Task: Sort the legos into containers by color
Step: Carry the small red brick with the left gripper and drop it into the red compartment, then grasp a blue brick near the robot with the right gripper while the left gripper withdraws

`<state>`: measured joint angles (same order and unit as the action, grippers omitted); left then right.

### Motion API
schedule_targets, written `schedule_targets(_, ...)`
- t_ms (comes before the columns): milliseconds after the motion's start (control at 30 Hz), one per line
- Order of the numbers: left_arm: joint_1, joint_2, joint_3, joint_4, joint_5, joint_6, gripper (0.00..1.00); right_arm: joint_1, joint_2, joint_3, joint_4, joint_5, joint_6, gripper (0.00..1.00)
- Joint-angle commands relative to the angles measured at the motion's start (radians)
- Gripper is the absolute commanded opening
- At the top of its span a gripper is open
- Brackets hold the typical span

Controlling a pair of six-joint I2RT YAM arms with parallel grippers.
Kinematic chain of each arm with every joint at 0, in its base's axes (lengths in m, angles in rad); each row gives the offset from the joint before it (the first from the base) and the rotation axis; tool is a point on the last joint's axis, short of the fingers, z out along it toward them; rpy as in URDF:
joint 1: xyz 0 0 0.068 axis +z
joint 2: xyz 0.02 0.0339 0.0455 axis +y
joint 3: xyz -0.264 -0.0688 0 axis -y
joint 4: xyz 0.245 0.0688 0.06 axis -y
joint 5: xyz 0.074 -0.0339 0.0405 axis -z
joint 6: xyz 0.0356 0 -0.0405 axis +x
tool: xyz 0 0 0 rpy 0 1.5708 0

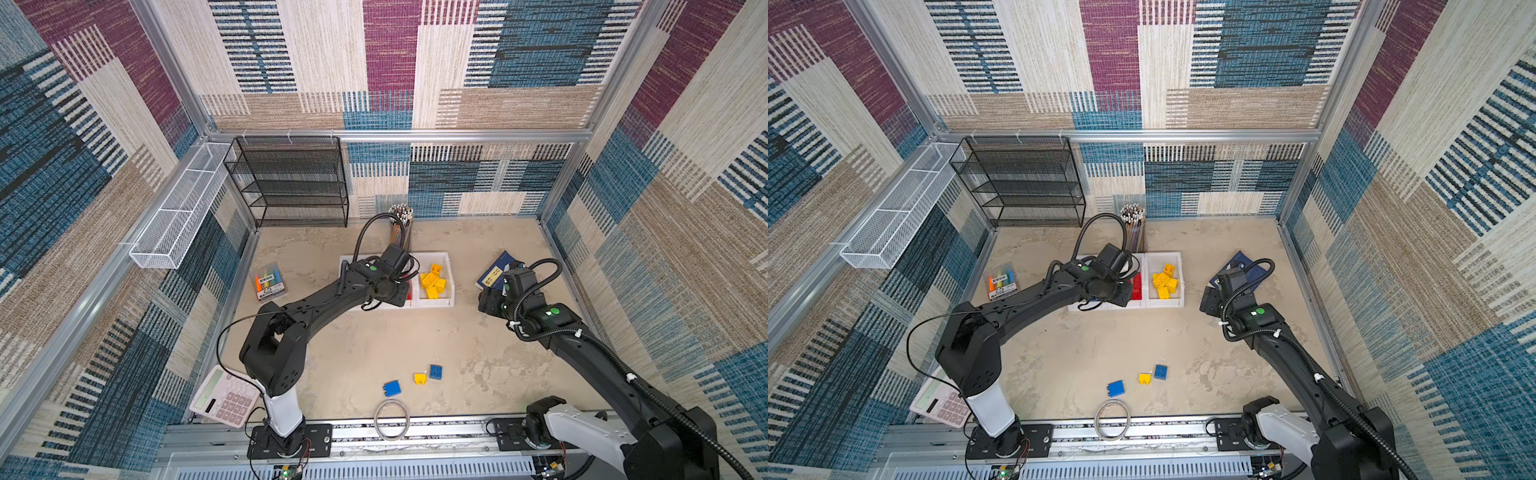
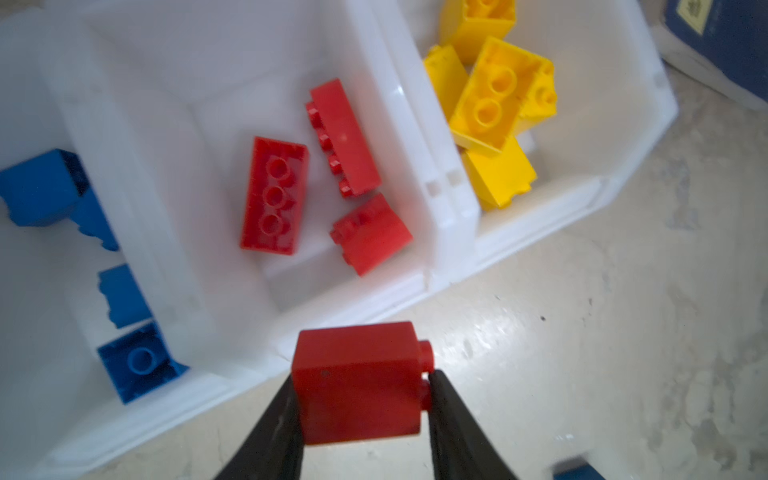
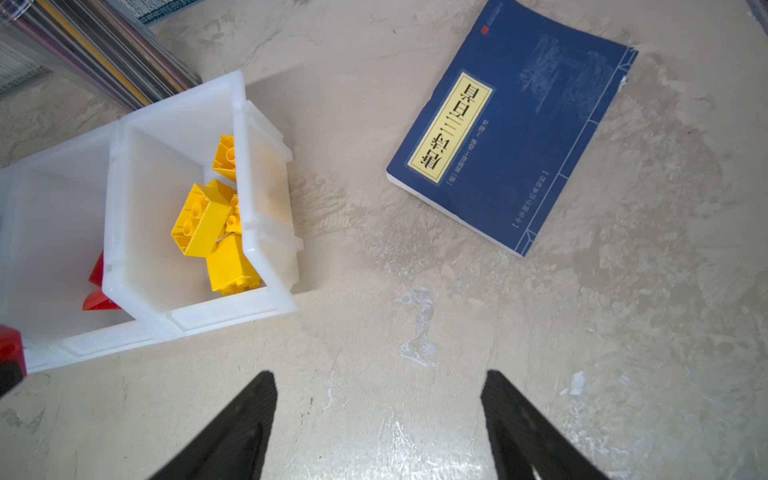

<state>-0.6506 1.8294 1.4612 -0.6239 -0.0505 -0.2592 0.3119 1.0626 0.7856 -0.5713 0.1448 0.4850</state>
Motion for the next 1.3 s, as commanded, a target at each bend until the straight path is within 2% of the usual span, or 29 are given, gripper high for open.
schedule_targets(0,0.033,0.067,0.075,-0.008,0.017,0.078,0.44,-0.001,-0.013,-0.010,0.004,-0.014,0.014,0.80)
schedule_targets(200,0.053,0.169,0.193,-0.027,0.015,0.103,0.45,-0.002,-0.035,-0.011,-0.020,0.007,0.015,0.80)
schedule_targets(367,0.056,0.203,0.232,-0.043,0.005,0.089,0.57,-0.001,-0.032,-0.012,-0.021,0.008,0.015,0.81)
schedule_targets(533,0.057,0.160,0.190,-0.002,-0.007,0.083,0.66,-0.001,-0.014,-0.011,-0.004,0.002,0.009,0.81)
schedule_targets(700,0.064,0.103,0.139,0.019,-0.014,0.073,0.68,-0.001,0.004,-0.010,0.017,-0.021,-0.007,0.80)
schedule_targets(933,0.108,-0.091,-0.079,0.084,-0.007,0.023,0.68,0.002,-0.005,-0.063,0.053,-0.104,-0.034,0.76)
schedule_targets(1033,0.144,-0.196,-0.217,0.141,0.037,0.005,0.68,0.019,-0.016,-0.085,0.065,-0.130,-0.049,0.76)
schedule_targets(1167,0.186,-0.330,-0.420,0.226,0.056,-0.053,0.68,0.110,-0.015,-0.103,0.067,-0.130,-0.022,0.75)
schedule_targets(1267,0.199,-0.405,-0.505,0.206,0.055,-0.080,0.68,0.215,0.012,-0.105,0.055,-0.099,0.036,0.74)
